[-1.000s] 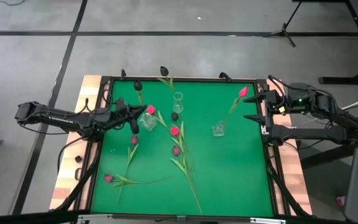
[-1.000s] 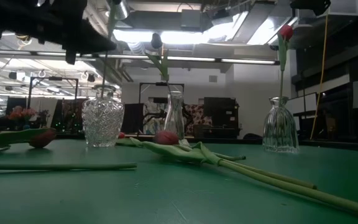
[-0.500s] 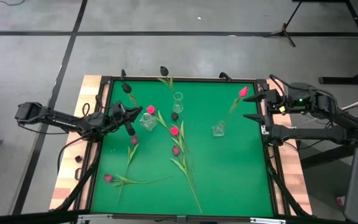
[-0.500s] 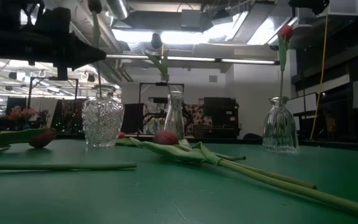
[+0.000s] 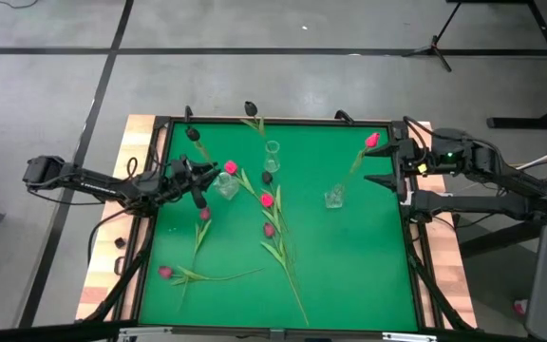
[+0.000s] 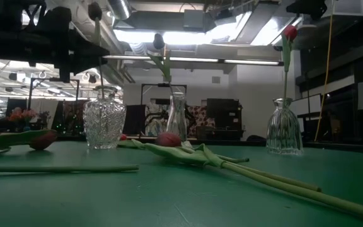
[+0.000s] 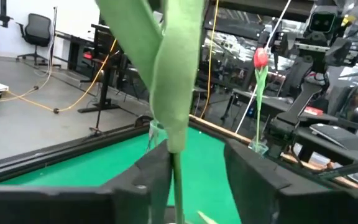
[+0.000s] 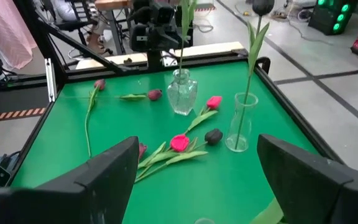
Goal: Sort flowers into vase by color
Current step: Put the right black tulip into the bottom left transparent vase
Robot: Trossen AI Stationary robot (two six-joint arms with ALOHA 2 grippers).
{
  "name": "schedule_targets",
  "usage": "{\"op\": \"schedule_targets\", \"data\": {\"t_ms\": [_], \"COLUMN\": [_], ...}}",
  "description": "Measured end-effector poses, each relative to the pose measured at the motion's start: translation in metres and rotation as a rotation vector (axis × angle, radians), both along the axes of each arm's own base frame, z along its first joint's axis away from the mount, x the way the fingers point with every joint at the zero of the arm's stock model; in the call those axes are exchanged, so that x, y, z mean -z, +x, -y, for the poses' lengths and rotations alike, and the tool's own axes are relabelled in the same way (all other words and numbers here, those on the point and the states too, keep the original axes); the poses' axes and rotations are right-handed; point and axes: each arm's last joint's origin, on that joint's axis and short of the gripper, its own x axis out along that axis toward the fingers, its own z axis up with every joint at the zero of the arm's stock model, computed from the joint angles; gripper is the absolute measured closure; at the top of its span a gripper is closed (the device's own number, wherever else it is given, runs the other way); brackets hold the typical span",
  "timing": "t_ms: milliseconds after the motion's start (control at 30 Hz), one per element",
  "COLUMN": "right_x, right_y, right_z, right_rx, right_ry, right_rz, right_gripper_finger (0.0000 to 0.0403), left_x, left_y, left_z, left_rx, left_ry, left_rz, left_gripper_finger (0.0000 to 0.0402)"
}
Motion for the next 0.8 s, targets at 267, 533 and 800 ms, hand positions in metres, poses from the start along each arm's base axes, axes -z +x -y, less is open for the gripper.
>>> {"op": "schedule_targets", "data": {"t_ms": [267,533,800], "right_x": [0.0,0.001,0.001], "right_y": [-0.001,-0.001,-0.001], "right_z": [0.0,0.0,0.0], "right_rx": [-0.007,-0.007,-0.008], "right_ry": [-0.019,-0.018,-0.019], "right_rz": [-0.001,-0.007,-0.007], "right_gripper_finger": [0.0078,0.0078,0.0078], "left_x": [-0.012,-0.012,-0.013], "left_y": [0.008,0.013,0.013], "left_z": [-0.001,-0.005,-0.006], "left_rx": [-0.012,-0.049,-0.062], "left_ry": [0.025,0.003,0.031], "left_rz": [-0.077,-0.248,-0.287], "left_gripper_finger": [0.0215,0.0208,0.0208]}}
